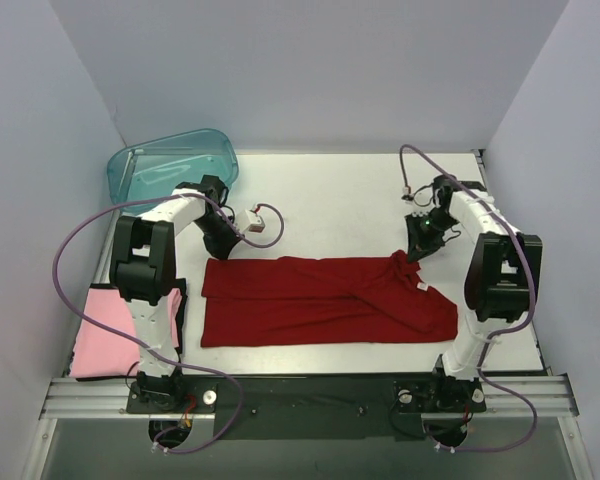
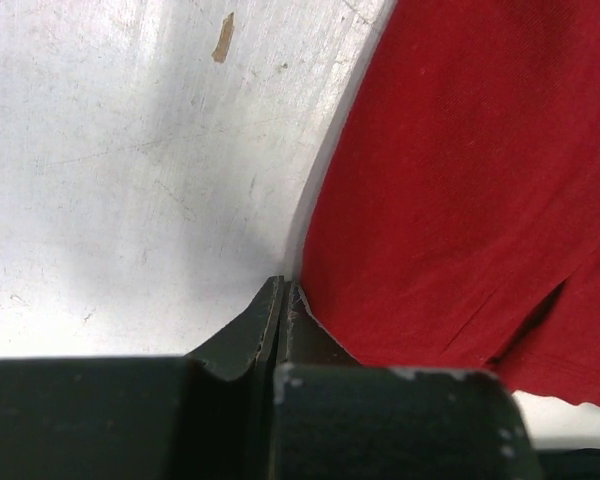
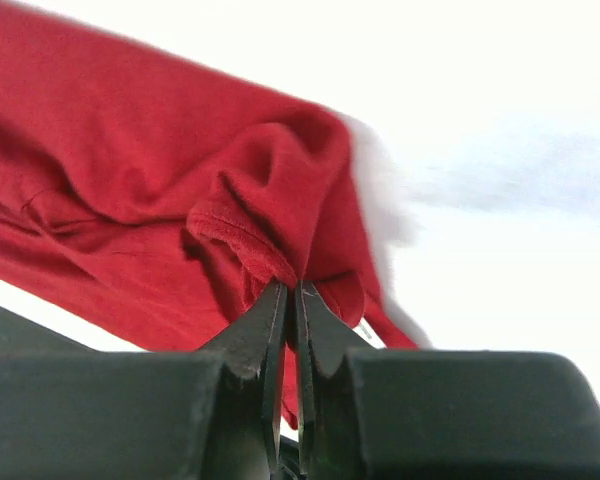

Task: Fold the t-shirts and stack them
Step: Fold the other side of the tshirt into a rectangle

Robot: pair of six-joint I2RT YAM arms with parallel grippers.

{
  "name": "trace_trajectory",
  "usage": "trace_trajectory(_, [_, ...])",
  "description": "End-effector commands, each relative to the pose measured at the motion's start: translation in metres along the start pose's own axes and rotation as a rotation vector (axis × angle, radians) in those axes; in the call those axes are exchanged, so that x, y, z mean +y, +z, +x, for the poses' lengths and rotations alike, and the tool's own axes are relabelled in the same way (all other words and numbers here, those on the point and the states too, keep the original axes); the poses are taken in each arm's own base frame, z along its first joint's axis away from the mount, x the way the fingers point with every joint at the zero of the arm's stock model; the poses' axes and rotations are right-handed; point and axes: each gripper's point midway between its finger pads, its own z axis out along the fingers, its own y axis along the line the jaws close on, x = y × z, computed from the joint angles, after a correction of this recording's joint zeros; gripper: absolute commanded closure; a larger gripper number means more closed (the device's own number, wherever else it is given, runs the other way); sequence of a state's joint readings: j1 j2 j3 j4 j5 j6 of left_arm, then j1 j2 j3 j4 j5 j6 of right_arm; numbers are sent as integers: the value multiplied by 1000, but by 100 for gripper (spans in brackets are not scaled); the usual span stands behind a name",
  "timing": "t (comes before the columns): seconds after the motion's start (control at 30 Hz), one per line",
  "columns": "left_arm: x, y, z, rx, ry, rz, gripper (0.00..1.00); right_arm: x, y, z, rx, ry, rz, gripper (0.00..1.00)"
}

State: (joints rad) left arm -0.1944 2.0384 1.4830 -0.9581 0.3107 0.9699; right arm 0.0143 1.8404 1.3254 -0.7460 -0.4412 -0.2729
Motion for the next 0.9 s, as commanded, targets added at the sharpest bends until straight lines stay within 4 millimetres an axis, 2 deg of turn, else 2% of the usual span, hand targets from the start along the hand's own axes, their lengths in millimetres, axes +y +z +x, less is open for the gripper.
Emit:
trace_trajectory(0.0, [5,-18,-11,-36,-17,-51,100,-31,-28,-9,-38,62,84,100])
trace_trajectory(0.13, [11,-22,-12,-31,-37,-83,100,-69,-18,-10,34,113,176,100])
trace_trajectory(0.23, [14,-25,-8,-11,-48,-107,100,-98,-23,-10,46,153,254,100])
trace_trajectory(0.4, [21,-25,-5,-1,-85,-143,100,-136,-31,-25,29,196,367,100])
trace_trajectory(0.7, [21,-27,-13,-43,-120,-147,100,-155,-22,-62,-35,174,373,100])
trace_trajectory(0.83, [16,-30,-24,-78,-122,-130,100,-166,-17,-67,-19,187,420,92])
trace_trajectory(0.87, [16,-31,-25,-83,-129,-126,100,-172,-20,-64,-9,201,455,86])
